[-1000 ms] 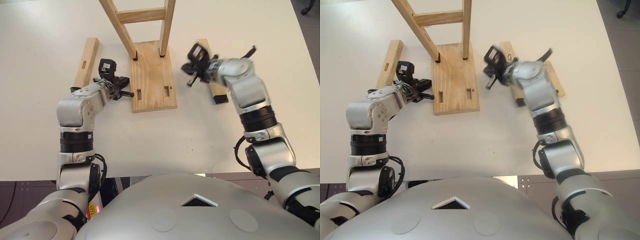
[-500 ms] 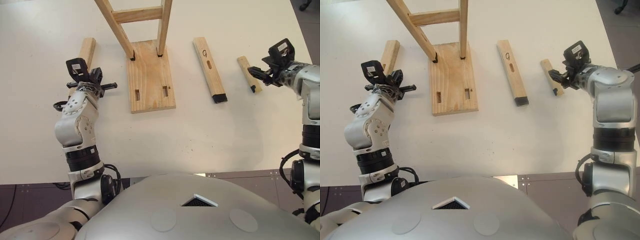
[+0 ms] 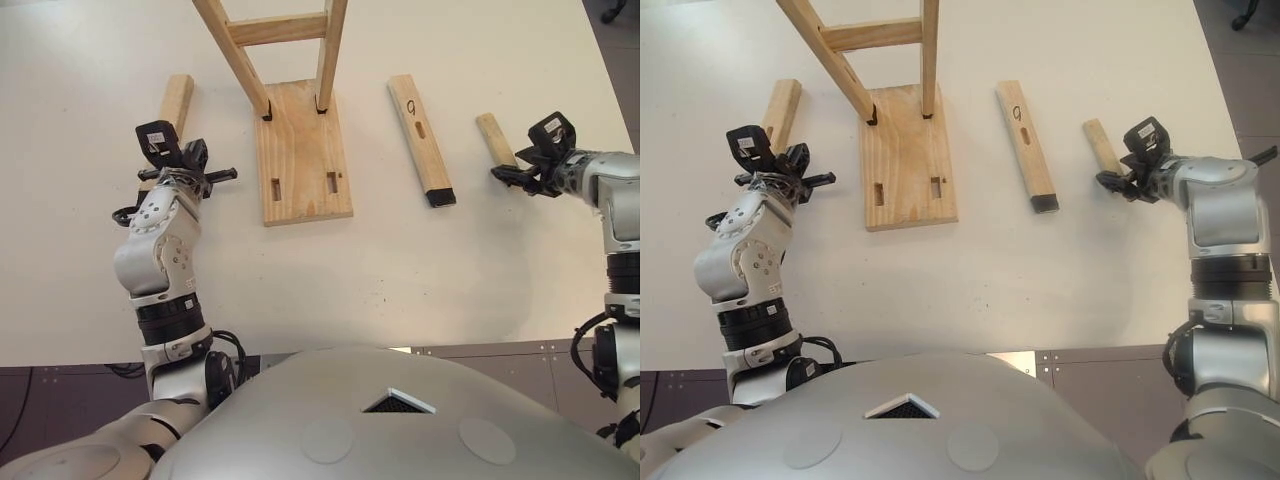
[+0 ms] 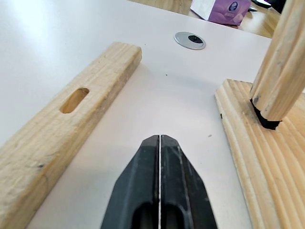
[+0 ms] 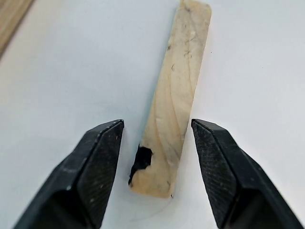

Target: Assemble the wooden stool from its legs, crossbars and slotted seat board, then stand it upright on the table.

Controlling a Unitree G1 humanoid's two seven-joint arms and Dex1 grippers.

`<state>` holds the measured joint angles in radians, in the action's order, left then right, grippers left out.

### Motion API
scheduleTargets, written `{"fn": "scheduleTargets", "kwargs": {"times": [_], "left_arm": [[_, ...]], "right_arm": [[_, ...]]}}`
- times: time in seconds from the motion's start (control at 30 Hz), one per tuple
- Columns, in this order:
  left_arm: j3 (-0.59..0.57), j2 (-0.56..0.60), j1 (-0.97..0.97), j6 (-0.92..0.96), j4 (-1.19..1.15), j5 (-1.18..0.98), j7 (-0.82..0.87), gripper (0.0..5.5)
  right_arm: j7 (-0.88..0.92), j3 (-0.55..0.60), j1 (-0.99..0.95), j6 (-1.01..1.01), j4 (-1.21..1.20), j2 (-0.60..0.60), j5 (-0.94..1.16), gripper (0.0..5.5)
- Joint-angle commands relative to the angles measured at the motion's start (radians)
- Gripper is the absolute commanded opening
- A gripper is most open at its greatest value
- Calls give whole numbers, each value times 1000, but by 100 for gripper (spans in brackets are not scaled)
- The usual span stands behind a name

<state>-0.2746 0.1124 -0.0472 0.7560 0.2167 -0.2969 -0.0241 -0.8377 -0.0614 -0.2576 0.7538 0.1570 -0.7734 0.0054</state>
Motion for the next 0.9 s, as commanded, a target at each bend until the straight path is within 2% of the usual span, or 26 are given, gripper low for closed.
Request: {"fn": "scheduleTargets", "kwargs": {"times": [0.03, 0.23, 0.33, 0.43, 0.57, 0.7, 0.8, 0.9], "left_arm": [[3, -14, 10, -8, 19, 1, 16, 0], [-7, 3, -37, -5, 23, -10, 1, 0], [-16, 12, -55, 14, 42, -34, -16, 0], [-42, 6, -106, 53, 100, -131, -53, 0], [-53, -36, -228, 156, 215, -354, -85, 57], [-46, -62, -398, 206, 223, -510, -68, 112], [-32, -61, -490, 199, 196, -555, -54, 165], [28, -13, -499, 214, 196, -550, -92, 209]], "right_arm": [[-30, -37, 43, 14, 33, -48, -6, 233], [12, -27, 64, 30, -15, 22, 24, 133], [82, -1, 68, -13, -22, 66, 29, 131], [263, 99, 2, -218, -34, 162, 32, 131], [415, 124, -117, -442, -153, 319, 54, 131], [427, 16, -121, -645, -314, 446, 58, 131], [389, -57, -75, -685, -376, 498, 88, 131], [375, -91, -35, -652, -404, 518, 117, 131]]}}
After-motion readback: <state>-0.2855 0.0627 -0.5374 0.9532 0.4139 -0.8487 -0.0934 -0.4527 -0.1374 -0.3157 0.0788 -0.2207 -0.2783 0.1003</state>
